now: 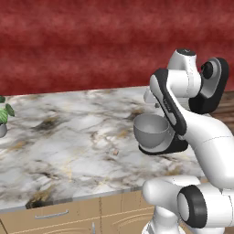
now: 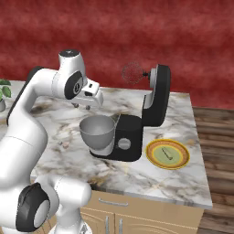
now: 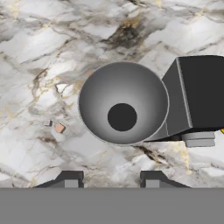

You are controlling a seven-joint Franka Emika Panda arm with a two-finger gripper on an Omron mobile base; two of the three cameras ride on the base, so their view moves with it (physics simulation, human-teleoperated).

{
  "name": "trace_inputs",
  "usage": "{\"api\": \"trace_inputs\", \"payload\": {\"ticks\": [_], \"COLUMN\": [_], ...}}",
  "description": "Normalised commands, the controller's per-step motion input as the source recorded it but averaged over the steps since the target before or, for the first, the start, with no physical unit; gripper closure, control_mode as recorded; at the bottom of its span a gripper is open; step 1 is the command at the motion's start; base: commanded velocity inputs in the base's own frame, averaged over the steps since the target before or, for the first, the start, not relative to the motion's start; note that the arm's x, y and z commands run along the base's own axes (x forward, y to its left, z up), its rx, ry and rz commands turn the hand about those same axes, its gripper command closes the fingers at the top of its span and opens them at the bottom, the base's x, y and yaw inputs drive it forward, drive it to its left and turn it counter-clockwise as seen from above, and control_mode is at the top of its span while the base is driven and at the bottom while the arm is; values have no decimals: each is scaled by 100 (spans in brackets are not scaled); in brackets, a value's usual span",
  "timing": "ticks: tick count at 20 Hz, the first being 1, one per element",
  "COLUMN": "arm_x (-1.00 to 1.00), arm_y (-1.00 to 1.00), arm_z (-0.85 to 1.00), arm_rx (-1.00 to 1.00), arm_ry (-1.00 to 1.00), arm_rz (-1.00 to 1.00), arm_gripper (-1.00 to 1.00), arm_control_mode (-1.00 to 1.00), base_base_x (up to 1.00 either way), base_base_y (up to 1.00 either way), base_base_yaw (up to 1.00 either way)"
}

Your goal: Add butter and sugar cubes to the stand mixer bowl and then turn on the stand mixer to begin making frosting.

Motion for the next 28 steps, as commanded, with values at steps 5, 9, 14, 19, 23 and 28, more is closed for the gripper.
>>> {"api": "trace_inputs", "payload": {"ticks": [5, 9, 14, 19, 23, 28], "arm_x": [0, 0, 0, 0, 0, 0], "arm_y": [0, 0, 0, 0, 0, 0], "arm_z": [0, 0, 0, 0, 0, 0], "arm_rx": [0, 0, 0, 0, 0, 0], "arm_ry": [0, 0, 0, 0, 0, 0], "arm_rz": [0, 0, 0, 0, 0, 0], "arm_gripper": [-100, -100, -100, -100, -100, -100], "arm_control_mode": [100, 100, 100, 100, 100, 100], "base_base_x": [0, -2, -16, -23, -25, -29], "base_base_y": [0, 0, 1, 0, 2, 5], "base_base_yaw": [0, -1, -7, -12, -16, -16]}}
